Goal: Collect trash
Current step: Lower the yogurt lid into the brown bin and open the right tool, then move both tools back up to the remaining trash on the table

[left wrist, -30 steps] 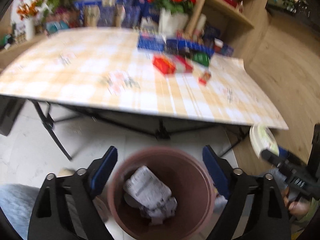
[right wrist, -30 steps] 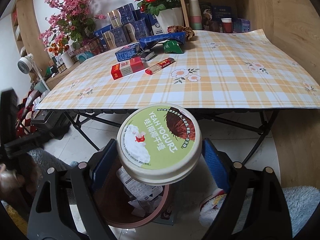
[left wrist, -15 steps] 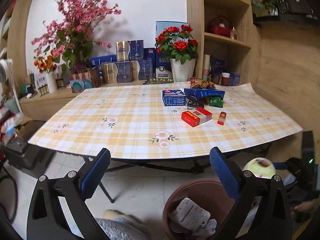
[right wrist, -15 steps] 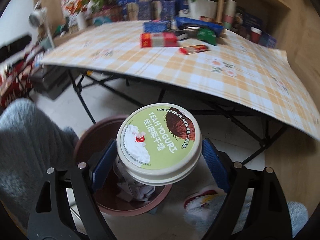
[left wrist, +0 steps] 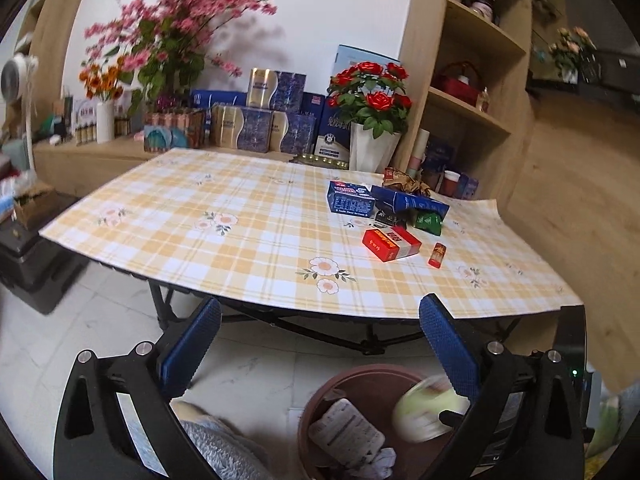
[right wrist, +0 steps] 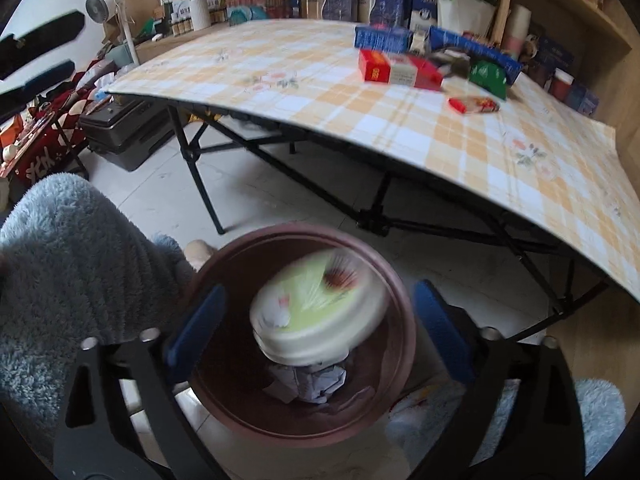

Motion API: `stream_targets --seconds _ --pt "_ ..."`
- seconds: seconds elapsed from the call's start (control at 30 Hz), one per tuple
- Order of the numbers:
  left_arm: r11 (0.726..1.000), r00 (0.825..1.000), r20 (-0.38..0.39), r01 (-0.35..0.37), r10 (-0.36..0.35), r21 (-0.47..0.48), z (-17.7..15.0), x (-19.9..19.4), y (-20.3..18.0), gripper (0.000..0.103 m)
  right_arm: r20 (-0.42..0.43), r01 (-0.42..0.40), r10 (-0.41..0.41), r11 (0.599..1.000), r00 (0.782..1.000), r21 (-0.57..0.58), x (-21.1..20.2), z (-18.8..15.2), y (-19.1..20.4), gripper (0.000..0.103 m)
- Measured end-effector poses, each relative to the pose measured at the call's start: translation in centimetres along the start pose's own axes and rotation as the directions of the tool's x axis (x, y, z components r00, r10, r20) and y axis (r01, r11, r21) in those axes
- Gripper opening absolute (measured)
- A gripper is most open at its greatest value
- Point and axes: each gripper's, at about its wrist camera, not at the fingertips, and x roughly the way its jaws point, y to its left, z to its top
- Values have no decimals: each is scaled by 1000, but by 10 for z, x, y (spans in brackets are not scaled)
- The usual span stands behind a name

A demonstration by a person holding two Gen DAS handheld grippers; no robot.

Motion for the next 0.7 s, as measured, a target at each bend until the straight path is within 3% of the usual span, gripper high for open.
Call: stream_targets --seconds 0.17,0.37,0.53,0.7 --pt "1000 1000 -23 -9 8 -29 0 6 1 97 33 41 -42 998 999 48 -11 -1 -13 97" --pt "999 999 -32 -25 26 42 -2 10 -17 97 66 66 -76 988 995 142 -24 -1 -35 97" --pt "996 1000 -18 -14 15 88 -2 8 -28 97 93 164 -185 967 978 195 -35 2 -44 97" --pt "994 999 -27 -35 38 101 -2 11 -30 97 162 163 -204 958 965 235 -52 5 -53 97"
